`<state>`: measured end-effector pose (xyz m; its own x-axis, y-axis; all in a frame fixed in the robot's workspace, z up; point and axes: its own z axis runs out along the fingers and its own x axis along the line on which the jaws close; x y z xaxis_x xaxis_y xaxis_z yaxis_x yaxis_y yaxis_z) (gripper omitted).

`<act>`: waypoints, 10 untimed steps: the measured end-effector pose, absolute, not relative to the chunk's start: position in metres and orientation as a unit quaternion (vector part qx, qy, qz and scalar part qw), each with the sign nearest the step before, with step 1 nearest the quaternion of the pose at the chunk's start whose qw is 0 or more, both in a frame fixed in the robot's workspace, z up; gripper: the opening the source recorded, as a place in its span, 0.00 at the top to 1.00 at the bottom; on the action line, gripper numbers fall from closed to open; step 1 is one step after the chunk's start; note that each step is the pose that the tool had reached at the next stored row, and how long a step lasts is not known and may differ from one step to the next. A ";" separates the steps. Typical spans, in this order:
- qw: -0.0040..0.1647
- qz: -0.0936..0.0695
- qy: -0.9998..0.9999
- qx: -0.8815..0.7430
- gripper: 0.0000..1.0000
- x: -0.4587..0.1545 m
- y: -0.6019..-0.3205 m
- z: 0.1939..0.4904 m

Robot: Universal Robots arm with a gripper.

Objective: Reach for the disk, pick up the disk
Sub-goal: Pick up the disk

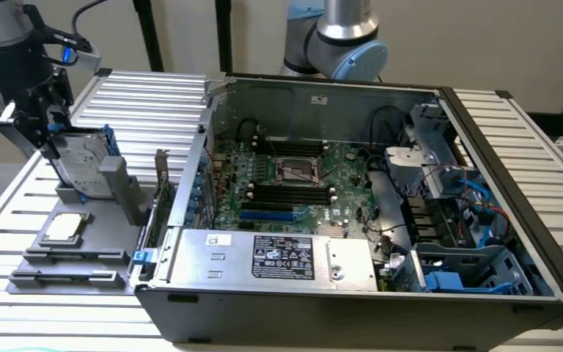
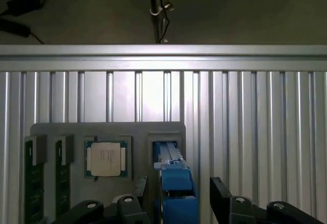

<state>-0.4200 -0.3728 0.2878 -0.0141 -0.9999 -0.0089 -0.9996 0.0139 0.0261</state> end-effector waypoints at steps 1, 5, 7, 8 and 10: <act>0.006 -0.012 -0.712 0.702 0.40 -0.420 -0.373 0.288; 0.006 -0.012 -0.712 0.702 0.55 -0.420 -0.373 0.288; 0.006 -0.012 -0.712 0.702 0.61 -0.420 -0.373 0.288; 0.006 -0.012 -0.712 0.702 0.67 -0.420 -0.373 0.288; 0.006 -0.012 -0.712 0.702 0.67 -0.420 -0.373 0.288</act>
